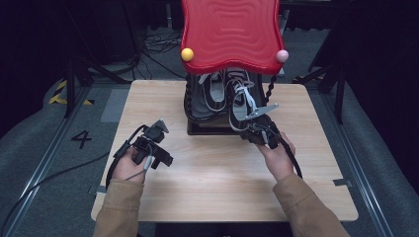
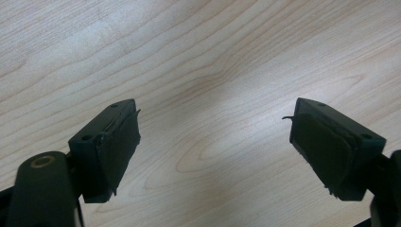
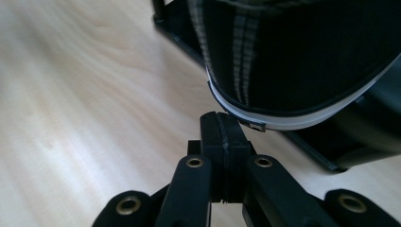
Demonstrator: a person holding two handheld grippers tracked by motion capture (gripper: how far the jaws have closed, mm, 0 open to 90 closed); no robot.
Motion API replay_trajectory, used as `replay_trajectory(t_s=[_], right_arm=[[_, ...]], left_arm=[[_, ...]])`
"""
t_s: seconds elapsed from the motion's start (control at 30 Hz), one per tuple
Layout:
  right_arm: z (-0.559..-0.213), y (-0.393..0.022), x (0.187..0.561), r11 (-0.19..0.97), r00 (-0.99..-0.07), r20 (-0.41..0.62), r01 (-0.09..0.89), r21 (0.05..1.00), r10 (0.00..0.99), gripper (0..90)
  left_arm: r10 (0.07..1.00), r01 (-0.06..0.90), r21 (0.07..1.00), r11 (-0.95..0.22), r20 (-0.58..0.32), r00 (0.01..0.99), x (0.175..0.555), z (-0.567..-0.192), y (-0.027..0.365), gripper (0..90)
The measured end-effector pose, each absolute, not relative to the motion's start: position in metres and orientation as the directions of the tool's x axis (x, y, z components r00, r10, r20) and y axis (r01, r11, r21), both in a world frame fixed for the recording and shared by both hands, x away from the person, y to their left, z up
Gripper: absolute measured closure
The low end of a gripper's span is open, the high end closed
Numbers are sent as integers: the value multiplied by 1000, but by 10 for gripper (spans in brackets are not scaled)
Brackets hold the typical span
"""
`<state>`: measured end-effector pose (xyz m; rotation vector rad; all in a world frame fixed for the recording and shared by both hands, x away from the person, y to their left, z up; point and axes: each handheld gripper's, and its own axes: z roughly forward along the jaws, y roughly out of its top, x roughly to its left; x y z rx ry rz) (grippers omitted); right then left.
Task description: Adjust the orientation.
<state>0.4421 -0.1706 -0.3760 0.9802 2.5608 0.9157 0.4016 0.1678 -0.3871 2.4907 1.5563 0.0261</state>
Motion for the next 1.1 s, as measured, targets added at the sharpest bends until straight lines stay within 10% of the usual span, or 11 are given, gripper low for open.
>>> replay_trajectory(t_s=[1.1], right_arm=[[-355, -141, 506, 631, -705, -116, 535, 562, 700, 900]], left_arm=[[903, 899, 182, -397, -99, 419, 392, -387, 181, 170]])
